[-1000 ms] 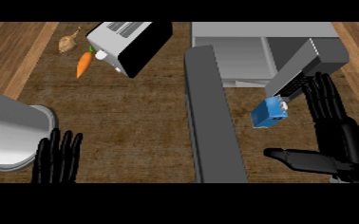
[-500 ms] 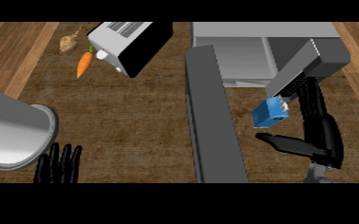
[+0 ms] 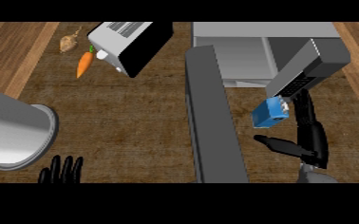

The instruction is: Pick up the milk, place it into the microwave and close the microwave

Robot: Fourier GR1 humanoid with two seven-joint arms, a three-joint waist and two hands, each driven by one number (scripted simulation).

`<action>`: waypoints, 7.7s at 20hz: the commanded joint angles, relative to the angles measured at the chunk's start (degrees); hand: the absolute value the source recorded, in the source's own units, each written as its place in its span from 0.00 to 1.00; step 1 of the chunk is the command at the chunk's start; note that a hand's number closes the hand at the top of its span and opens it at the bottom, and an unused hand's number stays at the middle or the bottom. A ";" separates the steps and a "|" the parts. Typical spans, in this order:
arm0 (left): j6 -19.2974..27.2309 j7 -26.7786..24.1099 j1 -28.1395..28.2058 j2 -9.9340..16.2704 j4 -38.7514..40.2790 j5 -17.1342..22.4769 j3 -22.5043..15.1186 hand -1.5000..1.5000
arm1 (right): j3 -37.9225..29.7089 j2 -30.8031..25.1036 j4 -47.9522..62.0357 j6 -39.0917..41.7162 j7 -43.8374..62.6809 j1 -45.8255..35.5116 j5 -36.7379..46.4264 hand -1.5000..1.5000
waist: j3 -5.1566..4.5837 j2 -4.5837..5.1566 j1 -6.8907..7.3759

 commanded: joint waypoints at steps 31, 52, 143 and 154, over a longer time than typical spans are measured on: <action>-1.20 -8.41 6.81 6.71 -0.24 4.19 -1.39 0.00 | -4.38 -3.10 42.60 0.12 -27.19 -17.91 -2.11 0.00 | 0.01 0.03 0.27; -1.58 -8.37 3.19 6.69 3.22 6.08 -0.94 0.00 | -7.44 -7.01 53.44 -3.47 -38.74 -28.88 -2.13 1.00 | 0.12 0.47 1.28; -7.39 -13.06 3.94 13.58 6.62 13.63 3.40 0.00 | -1.16 -7.91 62.63 -27.41 -27.42 -51.61 3.01 1.00 | 0.35 3.07 7.06; -8.23 -13.05 3.68 13.96 8.21 13.17 2.96 0.00 | -2.74 -8.83 62.63 -42.61 -29.02 -54.27 4.37 1.00 | 0.23 3.67 8.70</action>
